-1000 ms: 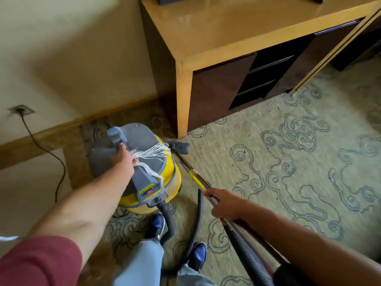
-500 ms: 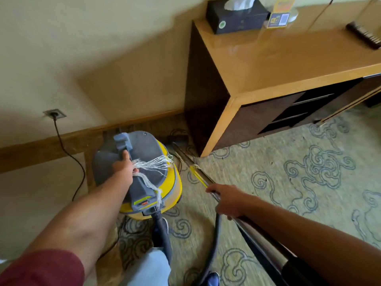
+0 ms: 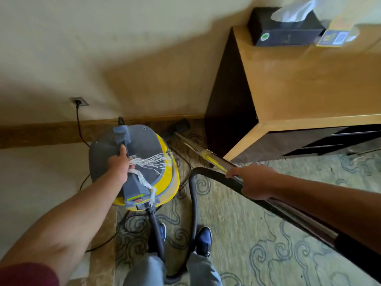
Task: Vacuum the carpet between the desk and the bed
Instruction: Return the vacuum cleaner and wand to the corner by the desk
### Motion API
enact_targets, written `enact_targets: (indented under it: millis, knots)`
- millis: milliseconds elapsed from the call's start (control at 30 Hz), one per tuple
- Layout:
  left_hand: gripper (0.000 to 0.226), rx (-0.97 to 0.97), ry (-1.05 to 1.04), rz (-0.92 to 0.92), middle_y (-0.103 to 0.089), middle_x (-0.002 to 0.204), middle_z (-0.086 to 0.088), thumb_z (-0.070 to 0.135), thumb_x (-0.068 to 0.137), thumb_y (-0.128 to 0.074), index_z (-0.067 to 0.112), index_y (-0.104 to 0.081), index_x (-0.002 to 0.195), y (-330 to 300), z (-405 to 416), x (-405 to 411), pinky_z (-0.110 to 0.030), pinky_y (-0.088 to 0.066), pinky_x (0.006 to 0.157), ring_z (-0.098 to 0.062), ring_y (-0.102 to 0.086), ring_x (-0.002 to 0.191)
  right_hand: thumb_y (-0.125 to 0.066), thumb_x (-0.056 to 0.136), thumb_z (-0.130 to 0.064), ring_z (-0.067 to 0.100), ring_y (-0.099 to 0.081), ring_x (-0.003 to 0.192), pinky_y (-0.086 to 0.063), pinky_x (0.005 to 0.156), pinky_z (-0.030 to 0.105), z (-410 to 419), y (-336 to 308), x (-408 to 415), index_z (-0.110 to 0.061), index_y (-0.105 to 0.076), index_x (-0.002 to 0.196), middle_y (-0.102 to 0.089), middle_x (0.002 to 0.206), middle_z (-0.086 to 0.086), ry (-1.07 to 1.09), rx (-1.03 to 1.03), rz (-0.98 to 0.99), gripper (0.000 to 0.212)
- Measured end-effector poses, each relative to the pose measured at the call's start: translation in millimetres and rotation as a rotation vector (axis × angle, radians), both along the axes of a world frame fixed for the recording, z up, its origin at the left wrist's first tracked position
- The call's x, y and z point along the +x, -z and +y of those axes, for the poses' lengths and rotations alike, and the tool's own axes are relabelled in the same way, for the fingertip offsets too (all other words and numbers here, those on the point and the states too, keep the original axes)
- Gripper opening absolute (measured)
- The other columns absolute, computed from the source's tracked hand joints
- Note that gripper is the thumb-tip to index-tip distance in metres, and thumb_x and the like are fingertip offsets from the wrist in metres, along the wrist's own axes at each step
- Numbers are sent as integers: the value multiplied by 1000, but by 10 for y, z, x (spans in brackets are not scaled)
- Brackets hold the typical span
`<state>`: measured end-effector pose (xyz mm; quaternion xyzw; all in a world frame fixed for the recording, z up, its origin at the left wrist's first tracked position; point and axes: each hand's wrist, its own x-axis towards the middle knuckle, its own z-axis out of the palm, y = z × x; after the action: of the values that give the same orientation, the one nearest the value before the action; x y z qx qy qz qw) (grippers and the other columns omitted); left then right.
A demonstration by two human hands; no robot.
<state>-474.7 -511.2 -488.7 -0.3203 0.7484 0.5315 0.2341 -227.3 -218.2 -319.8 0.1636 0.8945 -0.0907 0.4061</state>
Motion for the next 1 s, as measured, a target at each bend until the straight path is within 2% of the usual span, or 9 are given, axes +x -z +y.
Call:
enact_targets:
  millis: [67,200,333,433,633,733,800,933,1000]
  knots:
    - [48,16,-35,-7,-65,101,-16,54,96,-56,7,-56,97,59,56,-3,-19,-43,28,-24,-59,53,-61,86,-15,26,-63,106,-57,82,36,198,-60,-182,-49,-40,148,-61,134,6,-77,-11,12,73]
    - [48,40,-82,-40,-64,84,-11,54,96,-56,5,-56,95,158,204,-79,-18,-42,28,-19,-57,41,-65,87,-19,22,-58,91,-47,73,31,403,-127,-661,-46,-42,149,-64,129,8,-123,5,31,72]
    - [48,100,-136,-72,-55,69,-8,52,97,-56,6,-53,86,381,320,-382,-15,-34,27,-14,-49,28,-66,86,-18,15,-68,73,-56,64,28,445,-102,-1110,-47,-45,145,-65,118,5,-62,-86,19,70]
    - [49,131,-153,-123,-51,65,-9,51,98,-54,9,-47,74,536,435,-551,-12,-29,27,-12,-41,19,-65,88,-20,15,-69,70,-61,68,31,468,-144,-1394,-47,-43,147,-63,111,3,-106,-67,-23,69]
    - [49,104,-76,-168,-56,67,-8,54,97,-55,8,-51,80,674,682,-923,-14,-34,27,-13,-46,21,-64,88,-20,21,-69,79,-62,73,36,457,-181,-1708,-48,-32,154,-57,102,2,-114,-21,-96,79]
    - [52,41,-9,-192,-65,81,-13,58,96,-53,6,-55,93,768,705,-1086,-17,-37,26,-14,-52,25,-64,88,-21,20,-68,73,-62,69,38,500,-111,-1882,-33,-18,159,-58,91,1,-84,11,-85,86]
    - [56,-12,27,-189,-66,88,-16,60,96,-51,4,-57,95,808,647,-1181,-18,-37,26,-15,-54,28,-64,89,-21,19,-67,71,-63,70,40,513,-79,-1994,-24,-18,159,-57,88,1,-85,41,-112,84]
    - [59,-40,94,-191,-63,72,-15,60,98,-48,2,-55,89,799,548,-1344,-18,-37,26,-14,-52,24,-63,91,-24,13,-51,63,-49,55,28,607,-68,-2181,-20,-23,159,-44,80,-3,-184,174,-159,79]
    - [58,-34,83,-187,-59,64,-13,60,98,-48,4,-52,83,807,493,-1396,-19,-35,26,-15,-50,23,-63,91,-23,15,-53,67,-49,56,28,629,-93,-2239,-18,-23,159,-48,83,-2,-247,220,-207,79]
